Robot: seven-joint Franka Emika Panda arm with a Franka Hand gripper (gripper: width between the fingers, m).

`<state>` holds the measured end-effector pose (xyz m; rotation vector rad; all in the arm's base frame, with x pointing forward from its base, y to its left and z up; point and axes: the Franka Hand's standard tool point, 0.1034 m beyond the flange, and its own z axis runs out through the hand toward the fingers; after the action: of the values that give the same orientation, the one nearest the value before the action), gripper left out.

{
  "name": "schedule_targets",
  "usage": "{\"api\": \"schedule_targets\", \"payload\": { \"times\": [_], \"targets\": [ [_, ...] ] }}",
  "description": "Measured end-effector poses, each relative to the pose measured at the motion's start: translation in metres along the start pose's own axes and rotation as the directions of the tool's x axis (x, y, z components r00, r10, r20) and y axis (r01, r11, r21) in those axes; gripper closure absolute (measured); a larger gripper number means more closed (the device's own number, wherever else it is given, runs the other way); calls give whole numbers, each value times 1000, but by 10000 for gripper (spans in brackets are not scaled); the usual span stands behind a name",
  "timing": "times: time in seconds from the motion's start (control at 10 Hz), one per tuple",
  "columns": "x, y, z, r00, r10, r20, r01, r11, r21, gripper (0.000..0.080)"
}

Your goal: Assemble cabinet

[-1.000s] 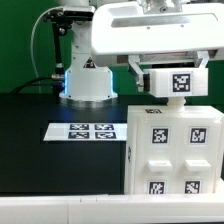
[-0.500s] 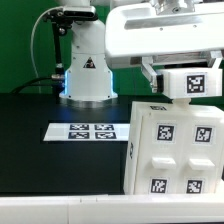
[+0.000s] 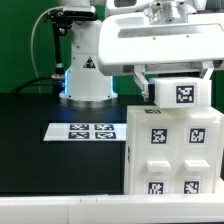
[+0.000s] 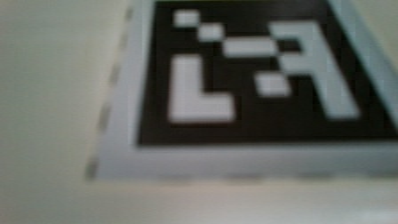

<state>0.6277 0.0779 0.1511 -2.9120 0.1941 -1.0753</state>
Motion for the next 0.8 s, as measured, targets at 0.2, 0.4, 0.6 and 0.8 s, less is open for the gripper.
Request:
{"api": "schedule_targets", "payload": {
  "times": [0.2, 0.4, 0.6, 0.8],
  "targets": [
    [0, 0, 0, 1000, 9, 1, -9, 1000, -2, 262],
    [-4, -1, 2, 999, 10, 31, -10, 1000, 3, 192],
    [1, -4, -4, 994, 25, 103, -28, 999, 24, 12],
    [6, -12, -12, 950, 55, 307, -79, 995, 67, 1]
  ]
}}
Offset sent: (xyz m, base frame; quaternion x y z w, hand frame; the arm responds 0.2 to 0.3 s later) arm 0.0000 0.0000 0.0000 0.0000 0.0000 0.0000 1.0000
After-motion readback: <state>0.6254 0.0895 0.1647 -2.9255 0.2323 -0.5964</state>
